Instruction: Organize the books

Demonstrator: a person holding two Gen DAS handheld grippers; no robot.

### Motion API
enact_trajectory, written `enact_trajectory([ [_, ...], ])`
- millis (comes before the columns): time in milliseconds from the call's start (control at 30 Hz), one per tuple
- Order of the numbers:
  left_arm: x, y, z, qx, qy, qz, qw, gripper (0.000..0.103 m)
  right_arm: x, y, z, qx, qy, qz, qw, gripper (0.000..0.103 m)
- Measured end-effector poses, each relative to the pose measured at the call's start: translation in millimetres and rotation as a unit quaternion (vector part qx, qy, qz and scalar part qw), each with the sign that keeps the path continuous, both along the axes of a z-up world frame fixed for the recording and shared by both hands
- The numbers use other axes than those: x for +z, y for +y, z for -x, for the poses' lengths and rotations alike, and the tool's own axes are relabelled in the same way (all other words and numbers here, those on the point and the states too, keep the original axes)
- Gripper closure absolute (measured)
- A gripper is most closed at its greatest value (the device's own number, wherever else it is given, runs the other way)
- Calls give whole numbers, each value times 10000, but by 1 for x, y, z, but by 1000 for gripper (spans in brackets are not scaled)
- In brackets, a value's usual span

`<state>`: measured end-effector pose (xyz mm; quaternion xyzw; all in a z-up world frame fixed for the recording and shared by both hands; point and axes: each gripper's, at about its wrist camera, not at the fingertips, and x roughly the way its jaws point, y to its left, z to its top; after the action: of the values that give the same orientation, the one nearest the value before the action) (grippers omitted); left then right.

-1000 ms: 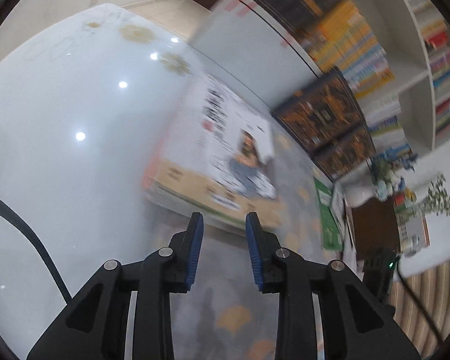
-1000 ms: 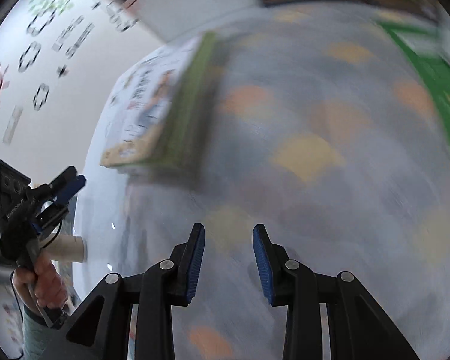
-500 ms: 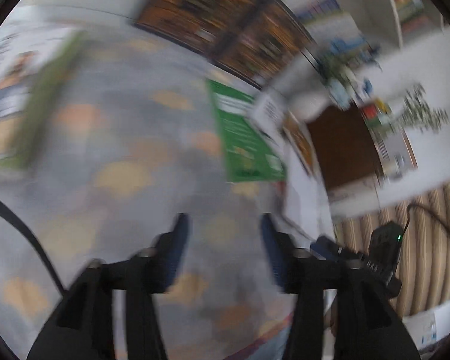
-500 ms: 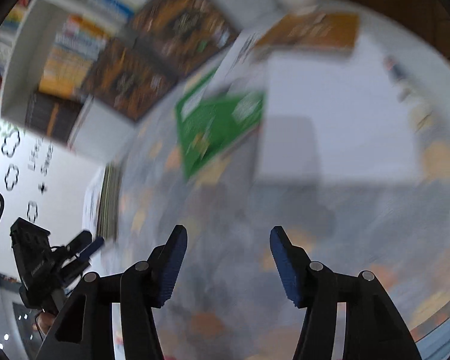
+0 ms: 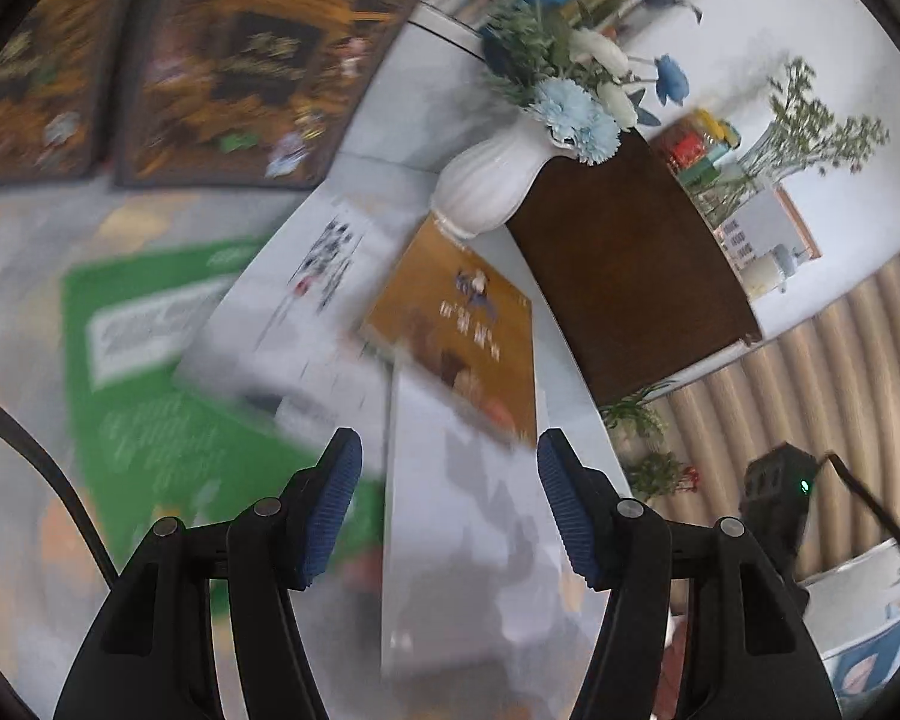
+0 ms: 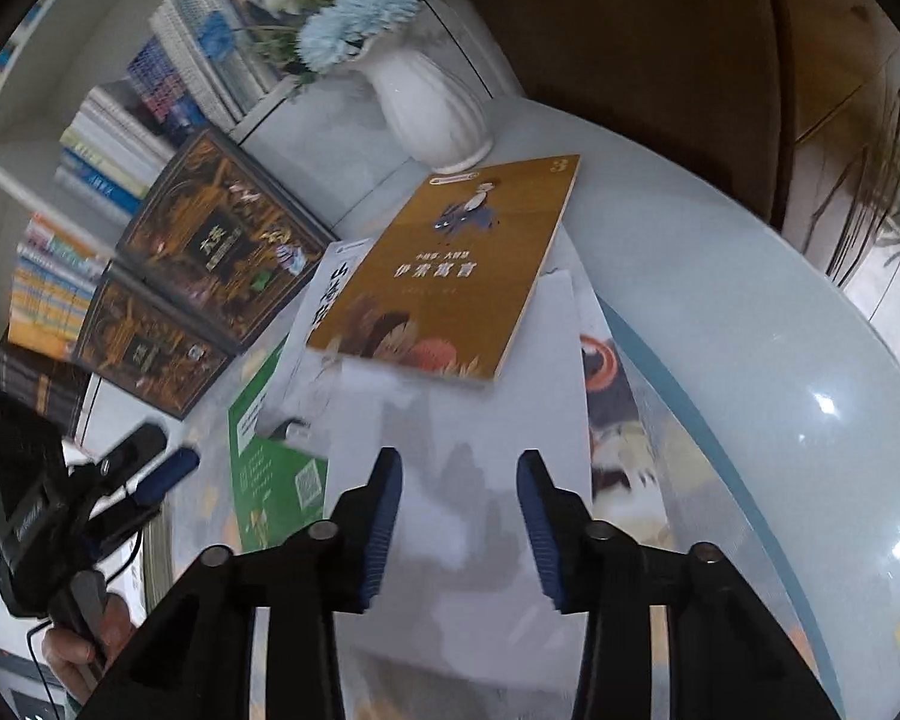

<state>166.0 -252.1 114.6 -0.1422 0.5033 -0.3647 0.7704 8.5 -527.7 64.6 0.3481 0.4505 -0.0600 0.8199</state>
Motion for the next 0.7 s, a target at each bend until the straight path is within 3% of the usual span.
enact_trajectory([
  [333, -43, -65, -93, 188, 172, -515, 9983, 46, -43, -28, -51, -176, 280, -82, 9994, 65],
  [500, -60, -82, -105, -65, 318, -527, 9981, 46, -57, -36, -67, -228, 225, -272, 9991, 65],
  [700, -64, -93, -98, -315, 303, -671, 9968, 46, -54, -21, -83, 62, 337, 379, 9987, 64],
])
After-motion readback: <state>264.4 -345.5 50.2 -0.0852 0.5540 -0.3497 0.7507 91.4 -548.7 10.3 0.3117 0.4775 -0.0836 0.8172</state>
